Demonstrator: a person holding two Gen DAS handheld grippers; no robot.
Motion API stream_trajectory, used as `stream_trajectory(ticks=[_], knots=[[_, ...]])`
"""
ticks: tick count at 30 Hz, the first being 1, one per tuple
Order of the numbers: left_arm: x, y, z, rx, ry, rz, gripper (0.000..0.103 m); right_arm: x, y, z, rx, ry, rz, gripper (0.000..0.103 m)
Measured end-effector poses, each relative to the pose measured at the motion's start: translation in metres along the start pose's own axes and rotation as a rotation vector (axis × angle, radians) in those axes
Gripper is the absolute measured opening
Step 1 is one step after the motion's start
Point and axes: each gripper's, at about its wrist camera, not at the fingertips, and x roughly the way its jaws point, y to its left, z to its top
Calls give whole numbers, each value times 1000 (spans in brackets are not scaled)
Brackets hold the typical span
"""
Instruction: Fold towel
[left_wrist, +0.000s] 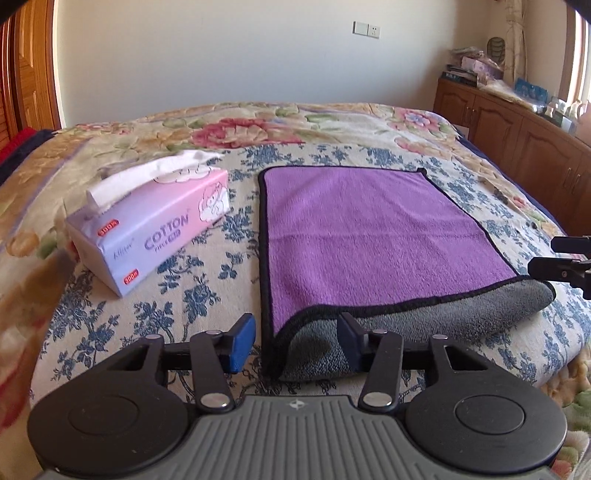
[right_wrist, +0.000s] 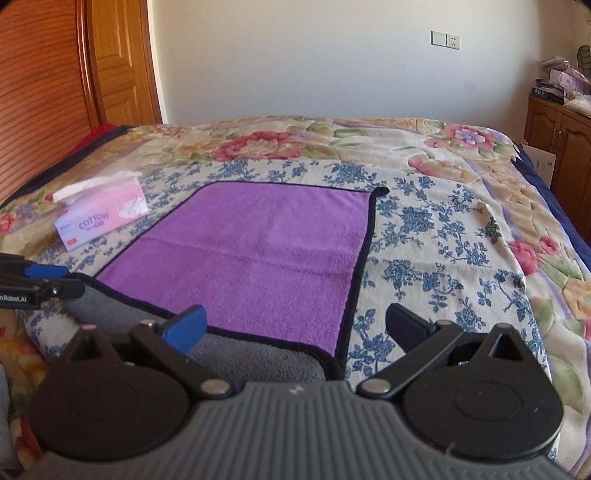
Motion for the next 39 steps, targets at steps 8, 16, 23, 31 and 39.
stream_trajectory(ticks=[8, 16, 23, 31, 39], knots=[[0, -1, -1, 8, 5, -3, 25, 10, -8, -5, 46, 79, 15, 90], [-3, -1, 1, 15, -4, -5, 16, 14, -9, -9, 76, 136, 51, 83], [-4, -3, 0, 21, -9, -6, 14, 16, -15, -9, 116, 171, 77, 74], [-5, -5, -2, 30, -8, -4, 12, 16, -20, -8, 136, 203, 104, 51], [-7, -9, -4, 44, -14, -4, 6, 12, -23, -6, 128, 223, 96, 21]])
